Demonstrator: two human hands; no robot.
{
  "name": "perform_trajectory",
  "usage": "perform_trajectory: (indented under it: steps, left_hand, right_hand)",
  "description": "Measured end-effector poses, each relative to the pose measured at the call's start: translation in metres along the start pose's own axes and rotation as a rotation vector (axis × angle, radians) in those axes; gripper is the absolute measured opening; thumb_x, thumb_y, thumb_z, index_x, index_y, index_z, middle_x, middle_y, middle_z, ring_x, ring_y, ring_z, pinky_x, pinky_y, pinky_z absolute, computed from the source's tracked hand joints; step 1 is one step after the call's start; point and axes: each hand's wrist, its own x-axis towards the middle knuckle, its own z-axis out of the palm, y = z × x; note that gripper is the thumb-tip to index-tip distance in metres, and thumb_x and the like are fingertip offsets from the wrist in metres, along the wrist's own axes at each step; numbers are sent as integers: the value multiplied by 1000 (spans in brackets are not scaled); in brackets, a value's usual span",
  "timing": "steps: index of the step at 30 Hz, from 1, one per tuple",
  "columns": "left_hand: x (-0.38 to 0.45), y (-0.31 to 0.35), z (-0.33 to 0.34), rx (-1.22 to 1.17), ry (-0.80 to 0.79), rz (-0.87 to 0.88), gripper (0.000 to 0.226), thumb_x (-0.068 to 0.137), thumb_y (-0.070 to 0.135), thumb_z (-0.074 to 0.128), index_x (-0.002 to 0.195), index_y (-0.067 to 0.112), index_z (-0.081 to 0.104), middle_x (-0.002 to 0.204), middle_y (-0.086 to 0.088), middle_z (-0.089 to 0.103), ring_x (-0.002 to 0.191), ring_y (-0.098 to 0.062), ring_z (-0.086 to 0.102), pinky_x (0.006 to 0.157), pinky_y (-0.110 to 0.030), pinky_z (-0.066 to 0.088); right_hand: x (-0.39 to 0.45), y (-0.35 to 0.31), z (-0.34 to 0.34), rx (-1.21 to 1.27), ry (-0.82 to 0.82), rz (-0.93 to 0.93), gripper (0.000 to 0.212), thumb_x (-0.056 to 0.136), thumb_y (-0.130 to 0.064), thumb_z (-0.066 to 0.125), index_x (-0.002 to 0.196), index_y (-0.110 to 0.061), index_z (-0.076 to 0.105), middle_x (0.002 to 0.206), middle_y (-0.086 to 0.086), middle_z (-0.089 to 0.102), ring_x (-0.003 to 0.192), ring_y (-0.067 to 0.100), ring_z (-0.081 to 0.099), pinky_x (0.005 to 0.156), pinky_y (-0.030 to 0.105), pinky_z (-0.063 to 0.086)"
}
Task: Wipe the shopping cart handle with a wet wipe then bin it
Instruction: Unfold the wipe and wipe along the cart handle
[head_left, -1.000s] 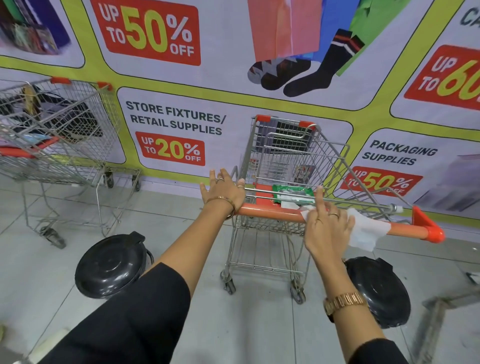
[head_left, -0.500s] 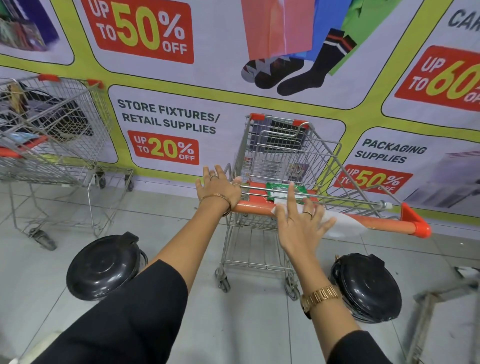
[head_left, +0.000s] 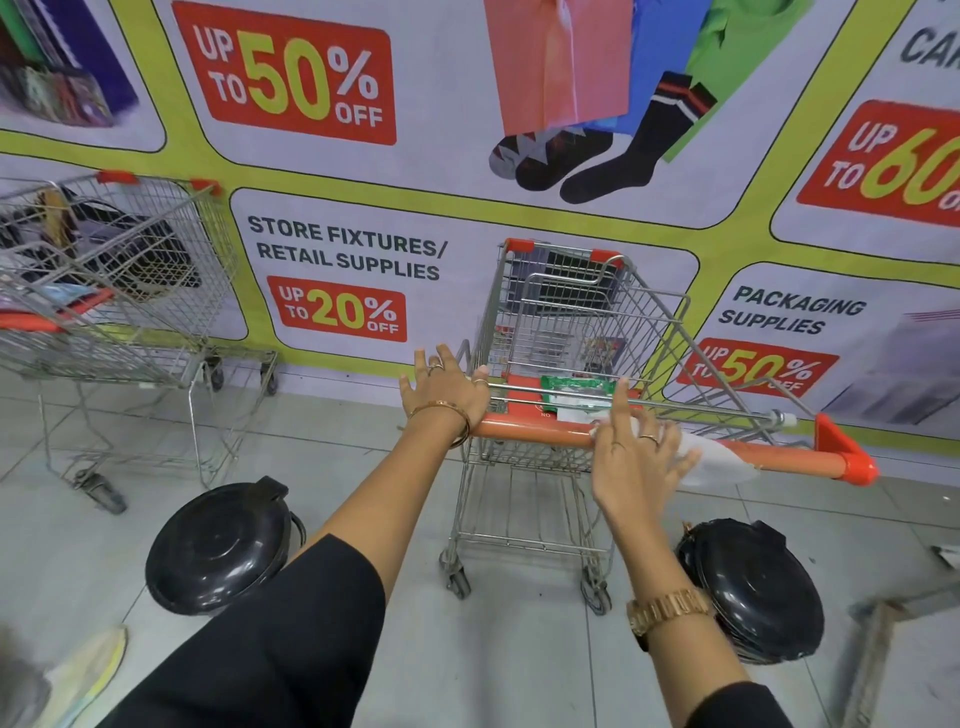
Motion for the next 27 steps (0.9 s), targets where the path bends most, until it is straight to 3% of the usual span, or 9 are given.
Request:
perform_trajectory:
  steps: [6,12,20,23,27]
  left_hand:
    - [0,-1,0,25,2,6,70,95,49,21,148,9,-1,159,-9,9,146,-23,-6,118,-46,2]
    - [-3,0,0,-1,-28,16,68,96,47,19,148,9,-3,159,-8,8,146,-22,-7,118,-48,2]
    - [-6,4,2,-49,-23,31,69,96,46,21,148,7,-2,158,-12,7,146,-26,-3,119,-44,4]
    - [-5,2,1,-11,-13,32,70,96,48,20,148,7,-1,158,-13,9,146,-26,-2,119,-43,6]
    - [-6,1,1,23,-5,34,70,95,49,19,148,8,0,158,-13,10,146,-26,-2,119,-44,6]
  right_hand:
    - [-18,-42,18,5,-27,-103,51,94,-46,21,140,-48,-1,152,8,26,139,35,10,109,62,-7]
    - [1,2,0,39,-9,-76,55,94,-34,23,139,-44,-8,153,8,26,142,32,10,114,53,-7]
    - [-3,-6,3,39,42,2,53,95,-36,24,145,-34,5,153,9,25,142,32,8,114,51,-8]
    - [-21,-25,15,23,22,-90,49,96,-39,22,144,-27,19,153,7,26,143,30,8,115,45,-10]
    - [-33,-33,21,6,13,-241,43,95,-37,31,133,-21,41,143,7,41,139,31,20,116,47,4]
